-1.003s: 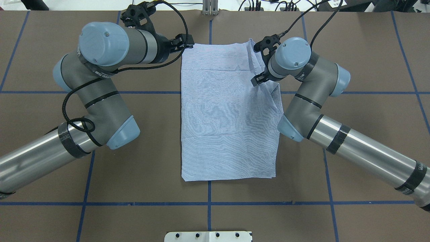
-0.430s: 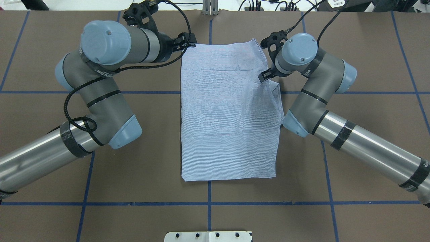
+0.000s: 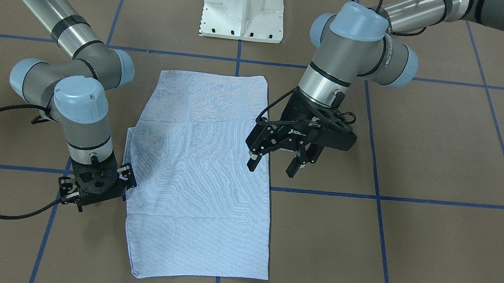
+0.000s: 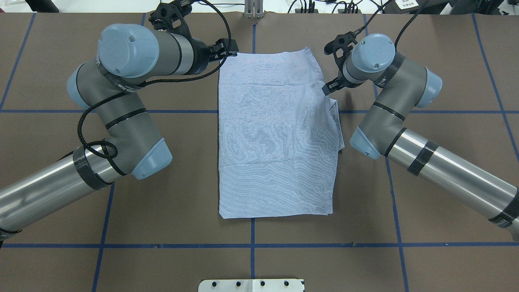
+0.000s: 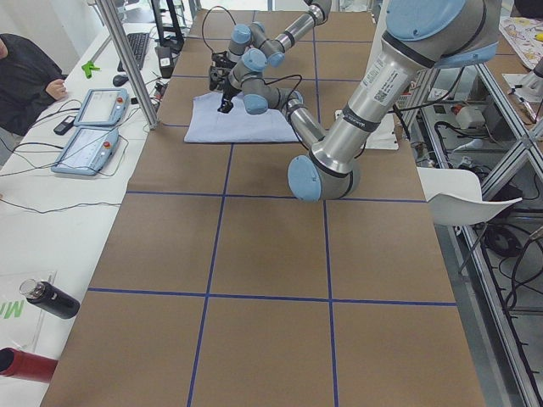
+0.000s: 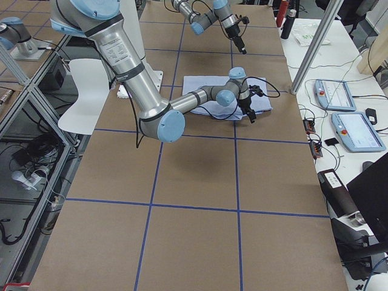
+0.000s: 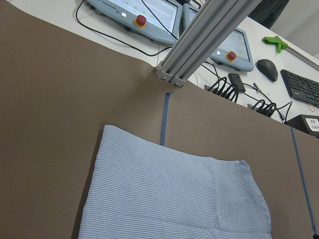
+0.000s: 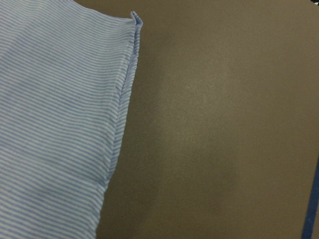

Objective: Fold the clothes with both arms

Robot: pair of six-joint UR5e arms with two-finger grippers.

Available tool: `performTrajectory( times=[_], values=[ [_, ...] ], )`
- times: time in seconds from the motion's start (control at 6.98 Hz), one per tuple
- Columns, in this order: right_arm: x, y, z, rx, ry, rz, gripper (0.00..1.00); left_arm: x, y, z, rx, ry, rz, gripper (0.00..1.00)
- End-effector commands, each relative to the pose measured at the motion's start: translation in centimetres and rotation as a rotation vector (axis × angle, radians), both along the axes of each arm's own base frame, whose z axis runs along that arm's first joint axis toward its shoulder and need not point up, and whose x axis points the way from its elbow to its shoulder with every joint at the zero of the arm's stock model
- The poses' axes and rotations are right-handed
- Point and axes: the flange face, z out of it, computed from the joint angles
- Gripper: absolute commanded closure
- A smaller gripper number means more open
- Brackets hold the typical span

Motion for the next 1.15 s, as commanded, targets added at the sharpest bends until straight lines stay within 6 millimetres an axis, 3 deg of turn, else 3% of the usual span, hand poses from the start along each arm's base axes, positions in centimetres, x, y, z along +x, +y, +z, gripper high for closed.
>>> performTrajectory(
  times=[0.0,0.14,0.29,0.43,0.57,0.86,1.0],
  values=[
    [2.1,-0.3,-1.4,-0.032,-0.077,-0.041,0.0,-0.2,0.1,-0.1,-0.002,0.003,0.002,0.0],
    [3.0,0.8,-1.7,-0.045,-0.109,-0.06,0.0,-0.2,0.8,-0.4,-0.016,0.006,0.012,0.0],
    [3.8,1.7,-1.7,-0.056,-0.132,-0.067,0.0,0.0,4.3,0.3,-0.058,0.012,0.095,0.0],
    [4.9,3.7,-1.8,-0.121,-0.199,-0.057,0.0,-1.2,6.7,0.9,-0.133,0.065,0.116,0.0],
    [6.6,6.9,-1.6,-0.217,-0.282,-0.064,0.0,-1.1,10.8,2.1,-0.2,0.103,0.2,0.0],
    [9.4,10.5,-2.8,-0.341,-0.381,0.035,0.0,4.4,17.3,2.2,-0.331,0.159,0.222,0.0],
    [9.7,11.7,-3.9,-0.419,-0.438,0.033,0.0,7.4,21.1,3.9,-0.371,0.153,0.198,0.0]
  ],
)
